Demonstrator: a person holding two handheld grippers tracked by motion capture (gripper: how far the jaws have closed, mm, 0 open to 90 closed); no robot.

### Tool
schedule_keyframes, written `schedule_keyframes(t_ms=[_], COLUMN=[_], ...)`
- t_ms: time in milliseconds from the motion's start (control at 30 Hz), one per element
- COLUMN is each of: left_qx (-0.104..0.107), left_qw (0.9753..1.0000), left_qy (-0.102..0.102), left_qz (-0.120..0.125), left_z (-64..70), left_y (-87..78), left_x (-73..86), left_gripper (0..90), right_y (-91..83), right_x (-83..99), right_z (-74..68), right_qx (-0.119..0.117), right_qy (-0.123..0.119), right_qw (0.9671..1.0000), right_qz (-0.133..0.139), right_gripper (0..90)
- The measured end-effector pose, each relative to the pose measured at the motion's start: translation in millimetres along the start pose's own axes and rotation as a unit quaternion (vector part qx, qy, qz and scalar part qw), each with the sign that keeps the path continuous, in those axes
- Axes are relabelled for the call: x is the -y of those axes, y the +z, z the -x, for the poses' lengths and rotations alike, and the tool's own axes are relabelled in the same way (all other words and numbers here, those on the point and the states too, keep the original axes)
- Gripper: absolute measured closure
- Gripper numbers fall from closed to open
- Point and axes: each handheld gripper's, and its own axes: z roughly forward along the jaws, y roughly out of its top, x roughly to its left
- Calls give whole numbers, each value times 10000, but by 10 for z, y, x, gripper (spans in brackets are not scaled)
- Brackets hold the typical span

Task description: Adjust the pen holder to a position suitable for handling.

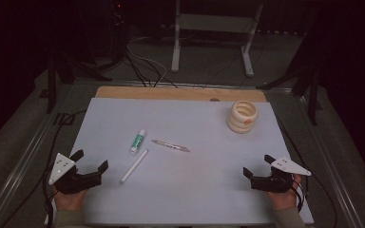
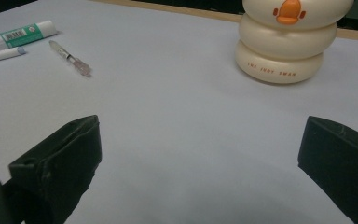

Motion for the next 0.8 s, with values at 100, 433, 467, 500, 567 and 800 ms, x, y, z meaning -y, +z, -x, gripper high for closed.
schedule_keyframes(t_ms=[100, 433, 467, 500, 567, 800], left_qx=[20, -63, -79, -98, -123, -139], left_qw=[10000, 9999, 9998, 9998, 9998, 9997], left_qy=[10, 16, 8, 8, -7, 21], left_qz=[-50, -155, -160, -164, -153, -194], left_z=[-1, 7, 8, 7, 2, 22], left_y=[8, 17, 16, 13, 9, 25], left_x=[-2, 26, 28, 29, 28, 24], left_gripper=[11, 11, 11, 11, 11, 11], right_y=[-7, -20, -20, -32, -36, -56], right_x=[2, -18, -18, -34, -46, -247], right_z=[1, -3, -3, 2, 2, 3], right_qx=[5, 5, 5, -32, -34, -27], right_qy=[-2, 44, 44, 122, 137, 68], right_qw=[10000, 10000, 10000, 9999, 9999, 10000], right_qz=[3, 18, 18, 37, 25, -31], right_gripper=[0, 0, 0, 0, 0, 0])
